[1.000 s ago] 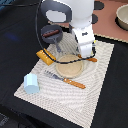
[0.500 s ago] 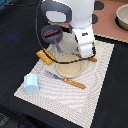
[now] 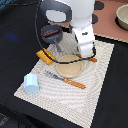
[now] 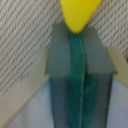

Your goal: Interact with the objects in diverse but meaningful ways.

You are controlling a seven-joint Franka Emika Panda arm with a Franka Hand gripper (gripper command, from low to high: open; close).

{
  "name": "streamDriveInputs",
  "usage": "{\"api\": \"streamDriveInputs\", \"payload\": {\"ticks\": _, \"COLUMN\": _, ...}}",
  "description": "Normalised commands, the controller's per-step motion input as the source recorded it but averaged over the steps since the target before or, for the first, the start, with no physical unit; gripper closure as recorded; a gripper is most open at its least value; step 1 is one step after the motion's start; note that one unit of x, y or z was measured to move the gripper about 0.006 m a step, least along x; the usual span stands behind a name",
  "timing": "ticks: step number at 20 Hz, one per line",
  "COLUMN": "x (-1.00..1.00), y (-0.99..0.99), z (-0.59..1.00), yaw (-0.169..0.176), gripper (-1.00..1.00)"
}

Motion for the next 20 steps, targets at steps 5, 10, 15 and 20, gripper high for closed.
{"api": "streamDriveInputs", "payload": {"ticks": 5, "x": 0.32, "y": 0.17, "z": 0.52, "yaw": -0.035, "gripper": -1.00}}
{"api": "streamDriveInputs", "payload": {"ticks": 10, "x": 0.87, "y": 0.34, "z": 0.51, "yaw": -0.001, "gripper": -1.00}}
{"api": "streamDriveInputs", "payload": {"ticks": 15, "x": 0.87, "y": 0.28, "z": 0.25, "yaw": 0.039, "gripper": -1.00}}
{"api": "streamDriveInputs", "payload": {"ticks": 20, "x": 0.54, "y": 0.21, "z": 0.23, "yaw": 0.136, "gripper": -1.00}}
